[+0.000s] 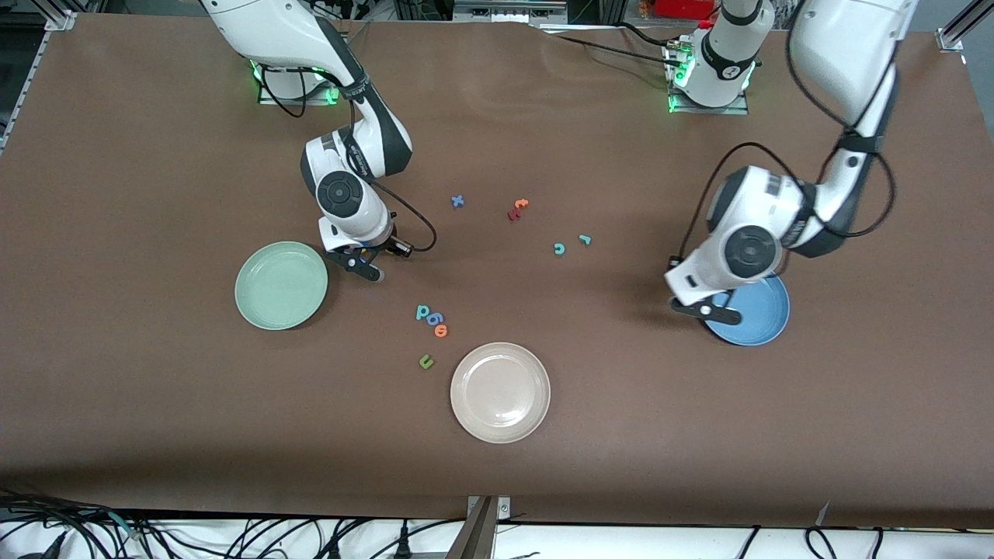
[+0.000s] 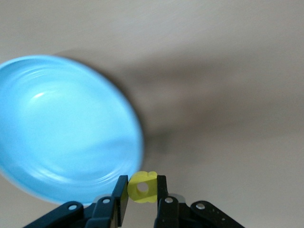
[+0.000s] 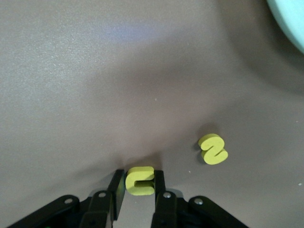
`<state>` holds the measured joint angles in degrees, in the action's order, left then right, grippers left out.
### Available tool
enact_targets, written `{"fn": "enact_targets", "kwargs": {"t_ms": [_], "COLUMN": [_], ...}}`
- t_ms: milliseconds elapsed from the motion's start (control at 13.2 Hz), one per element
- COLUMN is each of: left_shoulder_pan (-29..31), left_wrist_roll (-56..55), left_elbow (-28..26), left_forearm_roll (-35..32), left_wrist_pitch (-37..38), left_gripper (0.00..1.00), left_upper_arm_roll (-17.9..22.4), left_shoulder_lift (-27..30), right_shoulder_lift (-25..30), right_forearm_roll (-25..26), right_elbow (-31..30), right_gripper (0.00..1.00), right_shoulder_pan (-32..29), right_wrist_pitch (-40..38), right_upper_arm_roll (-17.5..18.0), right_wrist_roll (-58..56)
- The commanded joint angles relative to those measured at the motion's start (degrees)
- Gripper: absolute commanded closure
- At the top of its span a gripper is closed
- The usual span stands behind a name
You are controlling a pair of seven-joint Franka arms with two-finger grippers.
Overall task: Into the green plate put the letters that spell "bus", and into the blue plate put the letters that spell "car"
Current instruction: 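Drop the letters onto the green and blue plates with both grippers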
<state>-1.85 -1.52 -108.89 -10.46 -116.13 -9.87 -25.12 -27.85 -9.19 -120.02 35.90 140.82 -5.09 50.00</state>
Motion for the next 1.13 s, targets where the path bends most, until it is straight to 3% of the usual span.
{"fn": "enact_targets", "kwargs": {"t_ms": [0, 75, 151, 302, 528, 604, 679, 906, 1057], "left_shoulder_pan": [3.86, 5.00, 5.36, 7.73, 7.83, 7.83, 7.57, 8.00, 7.39], "left_wrist_roll": [6.43, 6.62, 6.62, 9.15, 7.61, 0.80, -3.70, -16.27, -24.62], "left_elbow": [-0.62, -0.71, -0.71, -0.62, -0.71, -1.32, -1.93, -2.99, -4.47], "left_forearm_roll": [-2.11, -3.50, -3.78, -5.52, -2.92, 3.28, 4.73, 8.34, 10.70], "left_wrist_pitch": [0.56, -0.83, -2.68, -3.48, -2.52, -2.17, -2.17, -2.86, -5.84], "left_gripper": [0.85, 0.85, 0.76, 0.00, 0.00, 0.00, 0.00, 0.00, 0.00], "left_upper_arm_roll": [-0.59, -0.67, -0.67, -0.76, -1.72, -3.29, -4.70, -11.72, -14.37], "left_shoulder_lift": [0.33, -0.37, -1.68, -1.87, -0.21, 0.76, 1.20, 1.65, 1.47], "right_shoulder_lift": [1.22, 1.66, 2.45, 4.90, 7.46, 7.81, 7.99, 7.38, 5.37], "right_forearm_roll": [-0.83, -0.83, -0.83, -0.74, -0.48, -0.48, -0.48, -0.13, 0.05], "right_elbow": [-1.62, -1.53, -1.18, 0.22, 5.31, 6.81, 7.60, 7.61, 7.87], "right_gripper": [0.88, 0.96, 0.96, 0.96, 0.96, 0.96, 0.96, 0.96, 0.96], "right_shoulder_pan": [0.14, 0.14, 0.14, 0.05, 0.05, 0.05, 0.05, -0.30, -1.09], "right_wrist_pitch": [0.16, -0.10, -1.23, -5.53, -17.63, -21.60, -23.72, -24.01, -22.26], "right_upper_arm_roll": [0.08, 0.08, -0.01, -0.79, -6.22, -8.68, -11.23, -19.05, -21.79], "right_wrist_roll": [0.10, 0.45, 0.54, -0.42, -5.85, -9.18, -13.65, -28.58, -35.73]}}
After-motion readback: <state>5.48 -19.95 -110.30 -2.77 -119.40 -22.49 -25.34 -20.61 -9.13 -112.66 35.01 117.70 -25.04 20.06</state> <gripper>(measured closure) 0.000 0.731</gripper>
